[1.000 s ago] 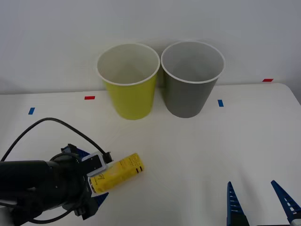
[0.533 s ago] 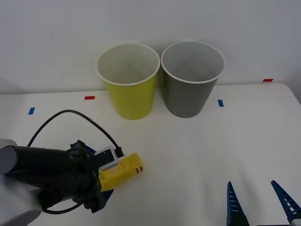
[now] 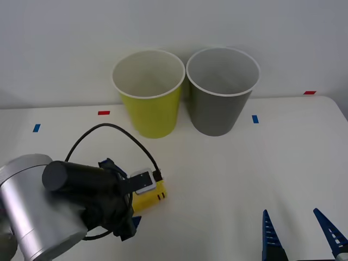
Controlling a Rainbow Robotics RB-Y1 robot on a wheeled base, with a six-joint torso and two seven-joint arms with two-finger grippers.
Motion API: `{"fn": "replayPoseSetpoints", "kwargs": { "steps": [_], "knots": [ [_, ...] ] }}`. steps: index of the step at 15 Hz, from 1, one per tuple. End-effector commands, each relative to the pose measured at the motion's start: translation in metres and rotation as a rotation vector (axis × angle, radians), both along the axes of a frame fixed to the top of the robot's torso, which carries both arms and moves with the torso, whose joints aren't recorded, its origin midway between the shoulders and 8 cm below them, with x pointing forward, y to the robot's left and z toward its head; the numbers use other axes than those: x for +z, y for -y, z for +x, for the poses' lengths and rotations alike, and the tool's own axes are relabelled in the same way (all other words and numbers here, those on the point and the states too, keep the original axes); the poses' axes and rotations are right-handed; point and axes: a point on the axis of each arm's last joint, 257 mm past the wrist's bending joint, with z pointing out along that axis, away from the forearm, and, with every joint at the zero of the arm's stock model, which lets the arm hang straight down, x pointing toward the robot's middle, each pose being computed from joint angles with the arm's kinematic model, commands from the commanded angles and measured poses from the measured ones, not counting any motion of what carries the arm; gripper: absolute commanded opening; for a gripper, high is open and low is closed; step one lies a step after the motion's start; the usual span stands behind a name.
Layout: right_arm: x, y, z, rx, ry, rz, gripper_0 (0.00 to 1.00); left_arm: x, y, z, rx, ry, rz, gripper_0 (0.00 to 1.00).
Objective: Put cans in the gray bin and PET bottles in the light green bin.
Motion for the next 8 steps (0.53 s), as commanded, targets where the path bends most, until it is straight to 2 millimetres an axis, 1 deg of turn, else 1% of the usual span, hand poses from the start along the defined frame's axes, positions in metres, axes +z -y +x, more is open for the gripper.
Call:
{"fn": "replayPoseSetpoints", "kwargs": {
  "steps": [1,5,7,8],
  "knots": [
    [0.0,0.0,0.0,0.0,0.0,0.0,1.0,-0.002,0.009,0.003,-0.01,-0.01,0.003,1.0],
    [0.0,0.0,0.0,0.0,0.0,0.0,1.0,-0.005,0.022,0.011,0.019,-0.034,-0.031,1.0],
    [0.0,0.0,0.0,0.0,0.0,0.0,1.0,-0.006,0.024,0.016,0.064,-0.048,-0.051,1.0],
    [0.0,0.0,0.0,0.0,0.0,0.0,1.0,-0.007,0.026,0.015,0.097,-0.068,-0.077,1.0]
  ]
}}
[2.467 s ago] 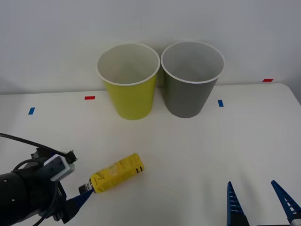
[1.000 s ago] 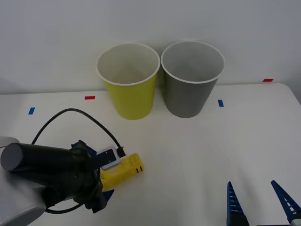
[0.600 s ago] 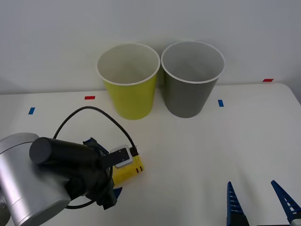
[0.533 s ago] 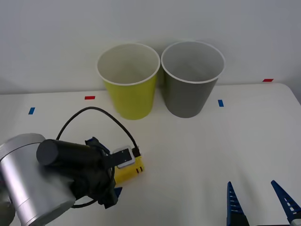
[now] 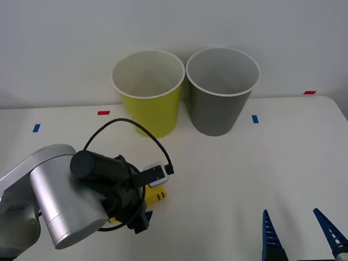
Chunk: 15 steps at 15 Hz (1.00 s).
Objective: Put cans in the gray bin and PET bottles in the light green bin.
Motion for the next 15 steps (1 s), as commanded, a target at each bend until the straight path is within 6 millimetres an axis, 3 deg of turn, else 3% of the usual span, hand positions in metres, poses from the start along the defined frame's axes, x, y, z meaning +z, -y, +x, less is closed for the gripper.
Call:
{"fn": "replayPoseSetpoints", "kwargs": {
  "steps": [1,5,15],
  "knots": [
    [0.0,0.0,0.0,0.0,0.0,0.0,1.0,-0.001,0.006,-0.002,0.079,-0.045,-0.058,1.0],
    [0.0,0.0,0.0,0.0,0.0,0.0,1.0,-0.005,0.005,-0.002,0.16,-0.083,-0.098,1.0],
    [0.0,0.0,0.0,0.0,0.0,0.0,1.0,-0.016,0.016,0.017,0.169,-0.097,-0.085,1.0]
  ]
}}
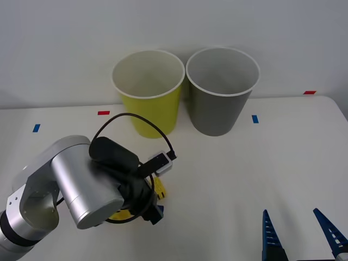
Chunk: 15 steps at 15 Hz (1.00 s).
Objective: Put cans in the gray bin and PET bottles in the light green bin.
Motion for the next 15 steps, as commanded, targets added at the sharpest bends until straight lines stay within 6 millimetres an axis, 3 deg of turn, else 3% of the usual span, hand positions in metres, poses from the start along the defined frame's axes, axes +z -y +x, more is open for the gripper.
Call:
{"fn": "replayPoseSetpoints", "kwargs": {
  "steps": [1,8,15],
  "knots": [
    [0.0,0.0,0.0,0.0,0.0,0.0,1.0,-0.004,0.001,0.006,-0.005,-0.002,0.015,1.0],
    [0.0,0.0,0.0,0.0,0.0,0.0,1.0,-0.024,-0.009,0.005,0.009,-0.06,0.069,1.0],
    [0.0,0.0,0.0,0.0,0.0,0.0,1.0,-0.032,0.001,0.004,0.015,-0.09,0.063,1.0]
  ]
}}
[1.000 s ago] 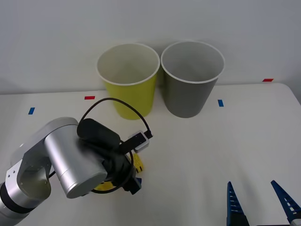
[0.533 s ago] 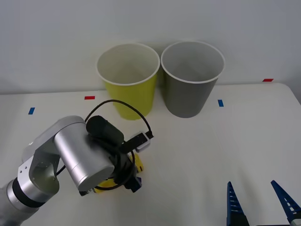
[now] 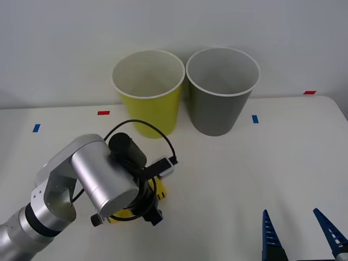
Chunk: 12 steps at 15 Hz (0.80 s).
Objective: Put cans in the gray bin and PET bottles in the light green bin.
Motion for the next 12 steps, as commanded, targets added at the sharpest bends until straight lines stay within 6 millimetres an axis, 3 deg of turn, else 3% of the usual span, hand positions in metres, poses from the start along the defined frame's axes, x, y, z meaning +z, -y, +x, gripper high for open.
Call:
{"fn": "replayPoseSetpoints", "kwargs": {
  "steps": [1,12],
  "knots": [
    [0.0,0.0,0.0,0.0,0.0,0.0,1.0,-0.006,0.004,0.003,0.015,-0.011,0.003,1.0],
    [0.0,0.0,0.0,0.0,0.0,0.0,1.0,-0.021,0.005,0.014,0.072,-0.053,0.006,1.0]
  ]
}}
